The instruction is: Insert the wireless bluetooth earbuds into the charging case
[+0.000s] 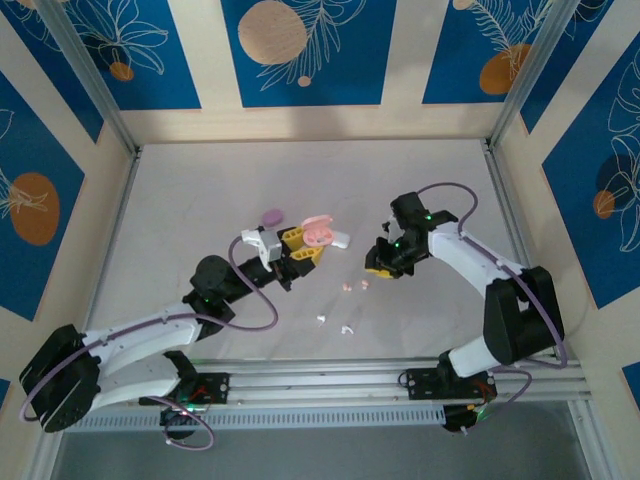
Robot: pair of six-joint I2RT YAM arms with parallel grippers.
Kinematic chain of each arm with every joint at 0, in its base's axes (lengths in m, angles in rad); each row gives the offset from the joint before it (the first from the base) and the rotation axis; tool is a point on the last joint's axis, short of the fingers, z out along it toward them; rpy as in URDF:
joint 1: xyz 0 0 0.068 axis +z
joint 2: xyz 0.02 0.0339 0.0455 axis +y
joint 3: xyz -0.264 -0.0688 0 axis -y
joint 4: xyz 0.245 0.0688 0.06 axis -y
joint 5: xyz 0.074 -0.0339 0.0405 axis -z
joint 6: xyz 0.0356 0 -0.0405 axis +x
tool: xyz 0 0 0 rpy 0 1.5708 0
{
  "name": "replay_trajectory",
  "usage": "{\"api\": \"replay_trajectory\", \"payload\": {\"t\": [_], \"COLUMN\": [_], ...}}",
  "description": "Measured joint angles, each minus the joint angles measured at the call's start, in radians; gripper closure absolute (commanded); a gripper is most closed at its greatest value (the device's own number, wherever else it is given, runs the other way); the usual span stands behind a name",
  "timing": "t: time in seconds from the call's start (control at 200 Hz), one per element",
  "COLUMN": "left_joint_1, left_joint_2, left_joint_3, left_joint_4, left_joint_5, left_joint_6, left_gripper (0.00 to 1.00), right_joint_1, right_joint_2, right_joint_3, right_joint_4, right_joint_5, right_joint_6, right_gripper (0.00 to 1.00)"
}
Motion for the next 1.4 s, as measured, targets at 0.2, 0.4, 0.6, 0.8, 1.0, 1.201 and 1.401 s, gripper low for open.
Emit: {"api": "replay_trajectory", "payload": {"t": [0.2, 0.4, 0.6, 0.8, 1.0, 1.201, 1.401], "left_joint_1": [0.0, 0.0, 0.0, 0.0, 0.0, 0.0, 0.0], "left_joint_2": [-0.035, -0.037, -0.037, -0.037, -0.036, -0.037, -0.072], "left_joint_3": [0.0, 0.0, 0.0, 0.0, 0.0, 0.0, 0.0], "left_joint_4": [-0.037, -0.063, -0.076, -0.077, -0.079, -0.091, -0.119], "left_joint_5": [-0.002, -0.001, -0.001, 0.002, 0.003, 0.002, -0.007], "left_joint_6": [0.015, 0.018, 0.018, 0.018, 0.018, 0.019, 0.026], "left_gripper": [0.77, 0.77, 0.77, 0.77, 0.77, 0.77, 0.77], "right_joint_1": [0.025, 0.028, 0.028, 0.028, 0.032, 0.085, 0.182], "right_joint_2": [0.092, 0.164, 0.211, 0.243, 0.257, 0.236, 0.237], "right_joint_3": [-0.012, -0.011, 0.017, 0.04, 0.048, 0.095, 0.174], "right_joint_4": [0.029, 0.046, 0.052, 0.064, 0.067, 0.035, 0.013], "right_joint_5": [0.016, 0.026, 0.03, 0.014, 0.013, 0.092, 0.146], "right_joint_6": [-0.002, -0.029, -0.074, -0.112, -0.123, -0.133, -0.157], "right_gripper": [0.68, 0.67, 0.65, 0.65, 0.64, 0.63, 0.66]}}
